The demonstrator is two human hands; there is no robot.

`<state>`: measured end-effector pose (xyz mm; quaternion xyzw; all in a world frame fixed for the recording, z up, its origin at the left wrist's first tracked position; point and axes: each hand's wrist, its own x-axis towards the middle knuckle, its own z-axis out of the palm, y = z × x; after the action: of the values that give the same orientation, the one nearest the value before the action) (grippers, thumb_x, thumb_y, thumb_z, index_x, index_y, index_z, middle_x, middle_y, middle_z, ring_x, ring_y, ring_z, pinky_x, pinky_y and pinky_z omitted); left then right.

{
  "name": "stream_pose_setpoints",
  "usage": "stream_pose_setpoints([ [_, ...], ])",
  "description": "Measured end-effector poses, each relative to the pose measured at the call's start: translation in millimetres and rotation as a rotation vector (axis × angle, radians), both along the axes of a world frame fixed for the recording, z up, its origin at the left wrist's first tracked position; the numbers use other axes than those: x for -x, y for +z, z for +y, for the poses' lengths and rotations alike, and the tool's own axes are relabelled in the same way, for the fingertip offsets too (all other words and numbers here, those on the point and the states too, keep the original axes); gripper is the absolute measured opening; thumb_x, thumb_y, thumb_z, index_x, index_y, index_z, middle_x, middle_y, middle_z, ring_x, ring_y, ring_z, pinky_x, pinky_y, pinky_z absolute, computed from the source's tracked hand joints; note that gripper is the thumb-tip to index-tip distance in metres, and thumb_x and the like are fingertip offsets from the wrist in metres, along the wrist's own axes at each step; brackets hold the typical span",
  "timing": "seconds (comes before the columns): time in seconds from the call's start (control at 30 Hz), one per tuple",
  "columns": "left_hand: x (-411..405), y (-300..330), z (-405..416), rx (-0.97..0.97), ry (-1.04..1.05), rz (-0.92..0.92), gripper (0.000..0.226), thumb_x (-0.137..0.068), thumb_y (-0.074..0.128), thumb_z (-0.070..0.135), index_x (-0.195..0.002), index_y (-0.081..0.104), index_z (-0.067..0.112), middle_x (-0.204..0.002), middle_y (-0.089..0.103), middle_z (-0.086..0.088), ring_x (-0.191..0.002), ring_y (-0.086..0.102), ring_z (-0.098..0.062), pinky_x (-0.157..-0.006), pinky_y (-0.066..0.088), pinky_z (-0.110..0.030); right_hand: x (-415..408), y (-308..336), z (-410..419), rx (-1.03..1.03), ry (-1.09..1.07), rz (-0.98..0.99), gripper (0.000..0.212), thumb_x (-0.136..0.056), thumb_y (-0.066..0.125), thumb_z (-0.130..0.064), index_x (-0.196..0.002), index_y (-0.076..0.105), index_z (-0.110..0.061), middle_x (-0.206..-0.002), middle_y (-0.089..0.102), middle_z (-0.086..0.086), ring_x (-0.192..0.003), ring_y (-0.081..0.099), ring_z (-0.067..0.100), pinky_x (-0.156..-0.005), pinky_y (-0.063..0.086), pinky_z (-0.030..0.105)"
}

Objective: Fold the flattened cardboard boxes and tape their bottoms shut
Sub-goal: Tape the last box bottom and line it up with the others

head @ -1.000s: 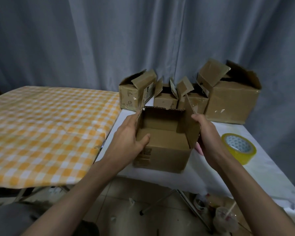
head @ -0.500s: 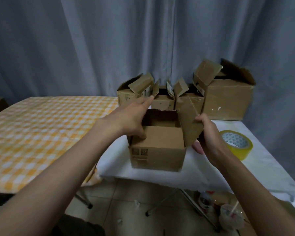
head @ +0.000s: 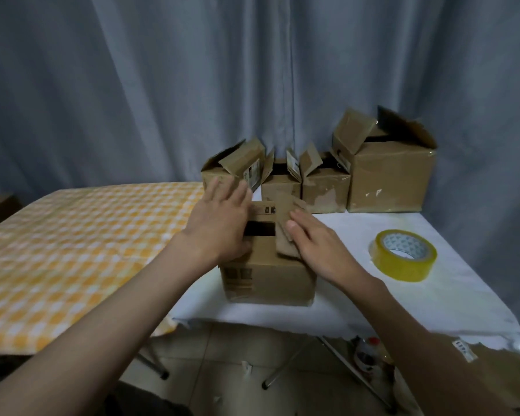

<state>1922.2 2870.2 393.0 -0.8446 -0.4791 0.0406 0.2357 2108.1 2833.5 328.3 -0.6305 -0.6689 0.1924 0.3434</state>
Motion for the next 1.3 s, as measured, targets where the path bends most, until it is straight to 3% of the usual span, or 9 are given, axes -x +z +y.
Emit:
stream_pose_setpoints([
  [0.07,9,2,0,0.048,0.057,-0.278,0.089,-0.083,0.068,0.048,-0.148,0.021,0.010,-0.152,0.032,-0.012,-0.136,0.038,-0.031,-0.105,0.037,-0.041,4,-10,2,0.029,0.011,-0.161,0.062,-0.104,0.034,-0.052,-0.157,0.029,-0.020,-0.165,0.019,-0.006,-0.153,0.009,0.010,-0.120,0.008,0.028],
  [0.13,15,5,2,0.156,0.106,-0.533,0.073,-0.089,0.063,0.046,-0.144,0.026,0.014,-0.135,0.050,-0.013,-0.111,0.056,-0.032,-0.079,0.046,-0.039,6,-15,3,0.032,0.000,-0.209,0.064,-0.103,0.032,-0.054,-0.157,0.026,-0.020,-0.166,0.015,-0.007,-0.153,0.002,0.010,-0.122,0.008,0.033],
  [0.27,12,4,-8,0.380,0.005,-0.742,0.039,-0.104,0.036,0.046,-0.136,0.047,0.028,-0.124,0.063,-0.005,-0.113,0.058,-0.029,-0.088,0.045,-0.037,6,-15,3,0.014,0.004,-0.188,0.063,-0.104,0.029,-0.054,-0.158,0.026,-0.021,-0.166,0.016,-0.007,-0.153,0.002,0.009,-0.122,0.009,0.034],
  [0.4,3,-20,-19,0.604,-0.043,-0.628,0.041,-0.103,0.022,0.056,-0.123,0.051,0.034,-0.127,0.062,-0.002,-0.115,0.056,-0.024,-0.096,0.043,-0.034,0,-15,2,0.009,0.028,-0.155,0.055,-0.108,0.023,-0.045,-0.157,0.027,-0.022,-0.165,0.016,-0.010,-0.152,0.002,0.005,-0.121,0.006,0.028],
  [0.5,5,-49,-17,0.517,-0.068,-0.510,0.067,-0.099,0.028,0.062,-0.154,0.032,0.024,-0.163,0.025,0.001,-0.148,0.024,-0.016,-0.121,0.020,-0.032,-5,-13,4,0.045,0.052,-0.200,0.055,-0.107,0.033,-0.042,-0.158,0.023,-0.024,-0.166,0.011,-0.012,-0.152,-0.002,0.007,-0.121,0.005,0.029],
  [0.7,23,-66,-20,0.410,-0.133,-0.454,0.083,-0.094,0.029,0.069,-0.160,0.004,0.024,-0.166,-0.002,0.010,-0.151,-0.003,-0.004,-0.123,-0.001,-0.024,4,-16,4,0.059,0.070,-0.226,0.070,-0.101,0.041,-0.053,-0.159,0.014,-0.026,-0.167,0.002,-0.011,-0.153,-0.007,0.008,-0.124,0.009,0.041],
  [0.9,34,-71,-1,0.267,-0.022,-0.485,0.094,-0.085,0.016,0.077,-0.160,0.009,0.021,-0.167,0.006,0.004,-0.153,0.005,-0.012,-0.122,0.003,-0.027,18,-17,18,-0.126,0.029,-0.167,0.045,-0.102,0.046,-0.044,-0.139,0.044,-0.019,-0.142,0.043,-0.003,-0.128,0.044,0.014,-0.100,0.040,0.032],
  [1.03,28,-73,30,0.283,-0.021,-0.547,0.091,-0.089,0.026,0.075,-0.159,0.014,0.019,-0.166,0.011,0.003,-0.153,0.007,-0.014,-0.122,0.009,-0.029,14,-18,39,-0.099,0.021,-0.305,0.051,-0.106,0.031,-0.043,-0.151,0.037,-0.020,-0.160,0.032,-0.003,-0.148,0.024,0.013,-0.119,0.022,0.034],
  [1.3,16,-77,78,0.396,-0.064,-0.760,0.074,-0.099,0.030,0.062,-0.158,0.020,0.020,-0.166,0.011,0.007,-0.151,0.005,-0.005,-0.119,0.002,-0.023,5,-14,79,-0.050,-0.039,-0.387,0.052,-0.109,0.023,-0.039,-0.156,0.030,-0.019,-0.164,0.024,0.000,-0.153,0.014,0.017,-0.122,0.011,0.031],
])
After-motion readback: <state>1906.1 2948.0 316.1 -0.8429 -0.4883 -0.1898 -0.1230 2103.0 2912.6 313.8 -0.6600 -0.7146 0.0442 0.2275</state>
